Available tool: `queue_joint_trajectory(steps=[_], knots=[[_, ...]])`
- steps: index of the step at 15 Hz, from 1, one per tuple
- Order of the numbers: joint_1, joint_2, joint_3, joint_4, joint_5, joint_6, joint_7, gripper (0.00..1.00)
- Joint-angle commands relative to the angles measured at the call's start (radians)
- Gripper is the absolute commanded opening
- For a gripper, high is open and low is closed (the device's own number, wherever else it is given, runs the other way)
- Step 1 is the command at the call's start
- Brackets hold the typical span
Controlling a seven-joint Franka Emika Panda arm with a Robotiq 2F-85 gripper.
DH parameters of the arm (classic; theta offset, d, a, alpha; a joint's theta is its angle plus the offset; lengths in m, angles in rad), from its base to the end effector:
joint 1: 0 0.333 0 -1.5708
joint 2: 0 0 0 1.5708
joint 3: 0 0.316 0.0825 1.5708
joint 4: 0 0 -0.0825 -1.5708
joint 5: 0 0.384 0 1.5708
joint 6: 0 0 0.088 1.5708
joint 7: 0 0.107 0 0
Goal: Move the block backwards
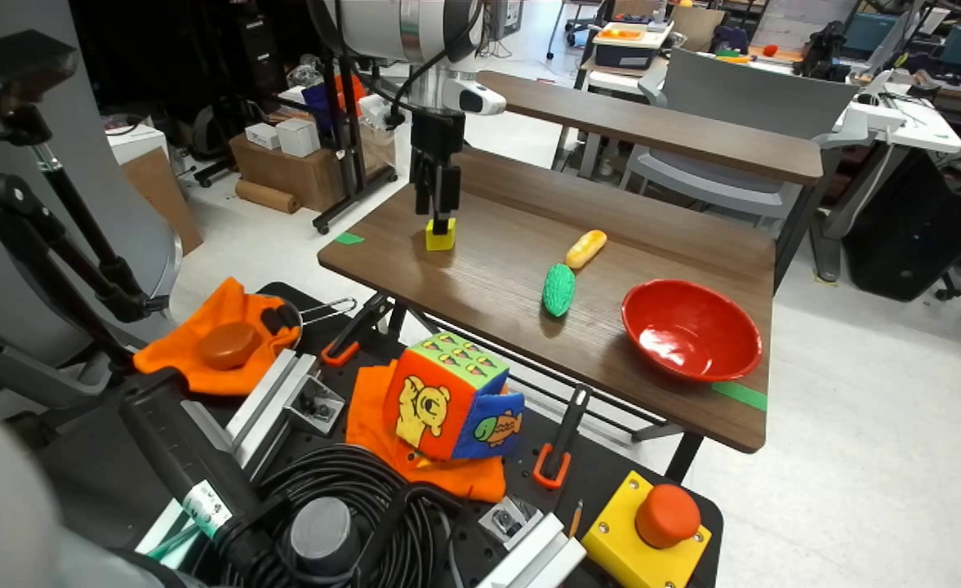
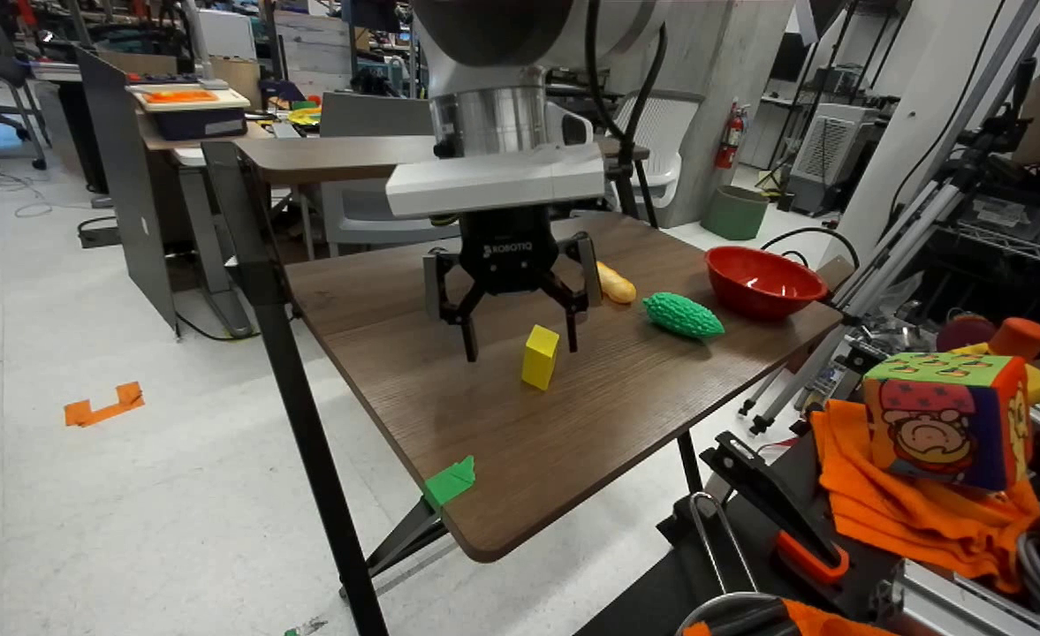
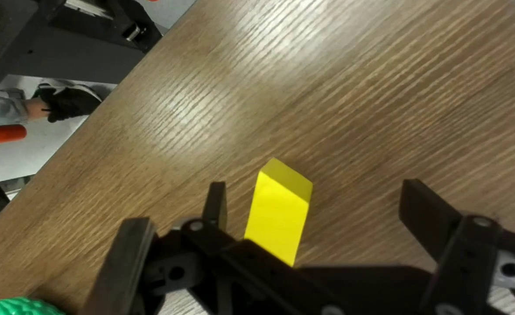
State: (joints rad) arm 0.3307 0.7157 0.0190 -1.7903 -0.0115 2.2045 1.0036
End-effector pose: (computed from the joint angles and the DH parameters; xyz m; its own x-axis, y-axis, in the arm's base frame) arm 0.5792 0.2105 0.1291 0.7735 -0.6122 -0.1642 -0.5685 -0.7846 0.2473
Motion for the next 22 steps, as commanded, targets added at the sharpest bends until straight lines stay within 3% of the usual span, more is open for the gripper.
queue_joint_trajectory(steps=[1,2,3,12,17,22], knots=[[0.017,0.063,-0.021,0.099,-0.003,-0.076,0.07,1.0],[0.016,0.077,-0.022,0.117,0.001,-0.089,0.087,0.75],[0.015,0.087,-0.022,0.131,0.002,-0.098,0.1,0.72],[-0.025,0.078,0.008,0.215,0.046,-0.214,0.12,0.06],[-0.056,0.071,0.015,0.344,0.124,-0.224,0.139,0.08],[-0.094,0.201,0.009,0.566,0.217,-0.199,0.25,0.08]])
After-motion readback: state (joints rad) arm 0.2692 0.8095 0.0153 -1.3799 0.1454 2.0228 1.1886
